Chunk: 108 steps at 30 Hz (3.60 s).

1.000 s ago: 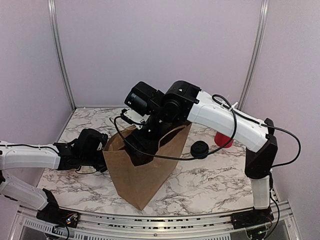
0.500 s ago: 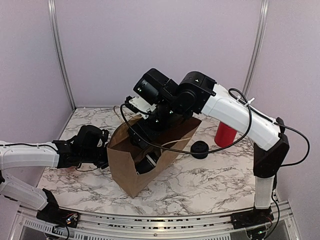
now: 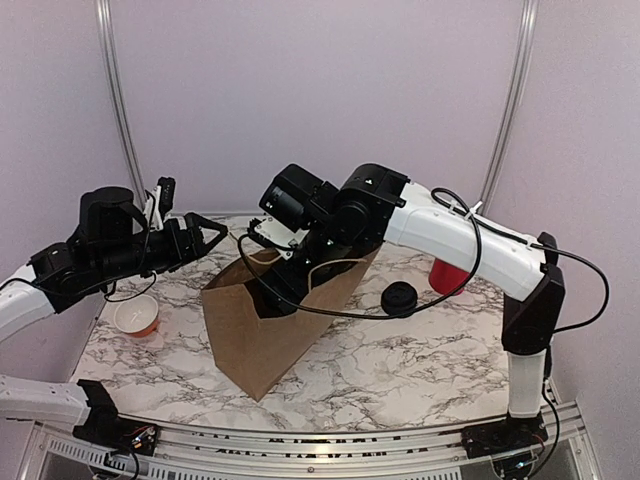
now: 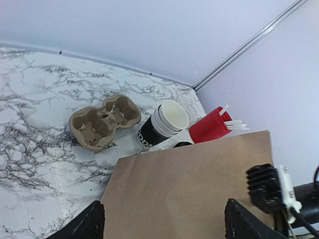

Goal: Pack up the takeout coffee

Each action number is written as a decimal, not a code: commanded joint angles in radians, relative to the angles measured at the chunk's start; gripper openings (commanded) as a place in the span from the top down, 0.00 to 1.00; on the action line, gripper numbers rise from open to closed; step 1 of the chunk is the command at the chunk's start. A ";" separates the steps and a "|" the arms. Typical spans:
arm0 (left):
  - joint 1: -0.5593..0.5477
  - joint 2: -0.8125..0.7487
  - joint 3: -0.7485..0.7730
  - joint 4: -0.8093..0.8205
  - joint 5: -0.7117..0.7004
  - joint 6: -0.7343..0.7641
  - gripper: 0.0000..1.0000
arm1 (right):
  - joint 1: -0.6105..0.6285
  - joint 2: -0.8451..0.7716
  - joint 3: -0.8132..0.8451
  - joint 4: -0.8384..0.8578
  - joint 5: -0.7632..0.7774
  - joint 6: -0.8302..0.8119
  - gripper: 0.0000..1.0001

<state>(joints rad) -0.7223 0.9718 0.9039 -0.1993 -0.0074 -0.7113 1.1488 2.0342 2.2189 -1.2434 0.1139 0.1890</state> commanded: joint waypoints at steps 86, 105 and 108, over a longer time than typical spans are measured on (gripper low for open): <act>-0.104 0.118 0.357 -0.433 0.094 0.353 1.00 | -0.137 -0.405 -0.378 0.532 -0.230 -0.029 0.00; -0.104 0.020 0.240 -0.276 -0.032 0.050 1.00 | -0.138 -0.584 -0.418 0.703 0.007 0.023 0.00; -0.104 -0.019 0.206 -0.254 -0.076 -0.036 1.00 | -0.137 -0.603 -0.457 0.685 0.116 0.039 0.00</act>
<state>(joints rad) -0.8303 1.0050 1.1416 -0.5404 -0.0181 -0.5976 1.0122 1.4525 1.8069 -0.5755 0.0578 0.1932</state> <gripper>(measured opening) 0.005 0.998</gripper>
